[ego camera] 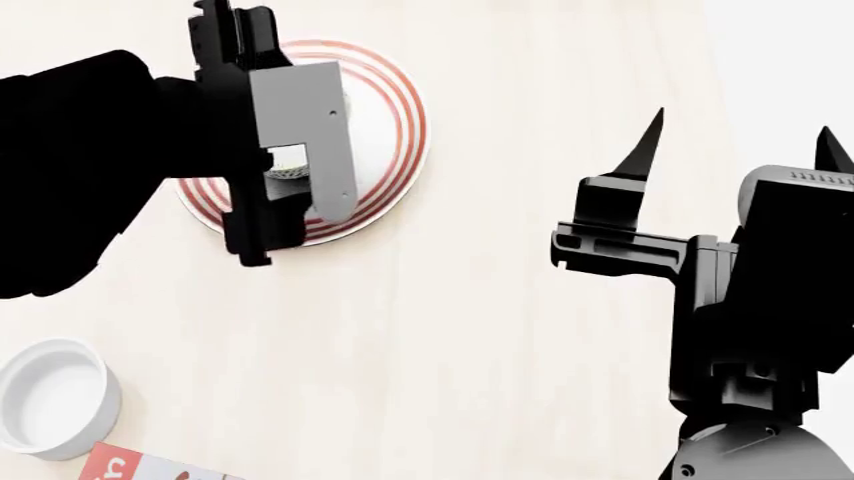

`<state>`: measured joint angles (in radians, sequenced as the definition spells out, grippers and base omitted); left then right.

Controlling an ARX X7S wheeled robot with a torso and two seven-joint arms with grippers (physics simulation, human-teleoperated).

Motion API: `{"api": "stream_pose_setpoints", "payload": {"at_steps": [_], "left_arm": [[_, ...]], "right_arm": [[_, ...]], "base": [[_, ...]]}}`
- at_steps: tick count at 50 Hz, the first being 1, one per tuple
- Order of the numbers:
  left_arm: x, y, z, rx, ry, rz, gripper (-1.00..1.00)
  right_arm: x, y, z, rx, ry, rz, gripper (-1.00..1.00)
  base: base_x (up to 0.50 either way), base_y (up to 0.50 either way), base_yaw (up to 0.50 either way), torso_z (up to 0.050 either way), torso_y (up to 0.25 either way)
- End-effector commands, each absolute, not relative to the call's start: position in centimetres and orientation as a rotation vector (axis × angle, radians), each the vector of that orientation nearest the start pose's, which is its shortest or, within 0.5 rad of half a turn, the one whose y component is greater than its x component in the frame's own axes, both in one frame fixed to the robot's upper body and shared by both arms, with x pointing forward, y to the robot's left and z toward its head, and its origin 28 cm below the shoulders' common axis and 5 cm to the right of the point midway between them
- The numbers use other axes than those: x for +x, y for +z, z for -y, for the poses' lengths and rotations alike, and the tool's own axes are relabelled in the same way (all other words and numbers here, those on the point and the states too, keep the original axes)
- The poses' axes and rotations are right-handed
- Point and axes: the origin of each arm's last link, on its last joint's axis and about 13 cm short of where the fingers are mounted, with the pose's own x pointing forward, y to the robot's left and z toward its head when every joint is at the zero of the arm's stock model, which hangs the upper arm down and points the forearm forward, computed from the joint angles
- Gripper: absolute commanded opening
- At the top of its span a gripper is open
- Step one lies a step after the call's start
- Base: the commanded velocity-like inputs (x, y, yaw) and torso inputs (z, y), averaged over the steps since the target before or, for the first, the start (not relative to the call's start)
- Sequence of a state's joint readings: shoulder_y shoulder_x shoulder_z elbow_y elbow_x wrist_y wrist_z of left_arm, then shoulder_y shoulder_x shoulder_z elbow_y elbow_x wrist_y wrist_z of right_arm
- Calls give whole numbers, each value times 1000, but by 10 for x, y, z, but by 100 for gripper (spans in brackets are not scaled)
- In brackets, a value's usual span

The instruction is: Pick the akita bowl next to the ramekin and place it on the plate.

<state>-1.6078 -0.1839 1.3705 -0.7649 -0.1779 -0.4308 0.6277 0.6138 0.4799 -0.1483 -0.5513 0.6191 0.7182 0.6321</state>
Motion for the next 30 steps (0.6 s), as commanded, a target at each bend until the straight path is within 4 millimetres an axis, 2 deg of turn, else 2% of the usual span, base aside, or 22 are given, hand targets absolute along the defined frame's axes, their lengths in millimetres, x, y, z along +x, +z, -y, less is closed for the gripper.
{"api": "stream_pose_setpoints", "payload": {"at_steps": [1, 30], "left_arm": [[420, 308, -183, 1227, -690, -212, 100], [420, 327, -162, 1241, -750, -42, 100]], "right_arm": [[262, 221, 130, -20, -196, 309, 100], [261, 222, 129, -20, -196, 310, 100]], "base": [[0, 0, 0, 0, 0], [0, 0, 0, 0, 0]]}}
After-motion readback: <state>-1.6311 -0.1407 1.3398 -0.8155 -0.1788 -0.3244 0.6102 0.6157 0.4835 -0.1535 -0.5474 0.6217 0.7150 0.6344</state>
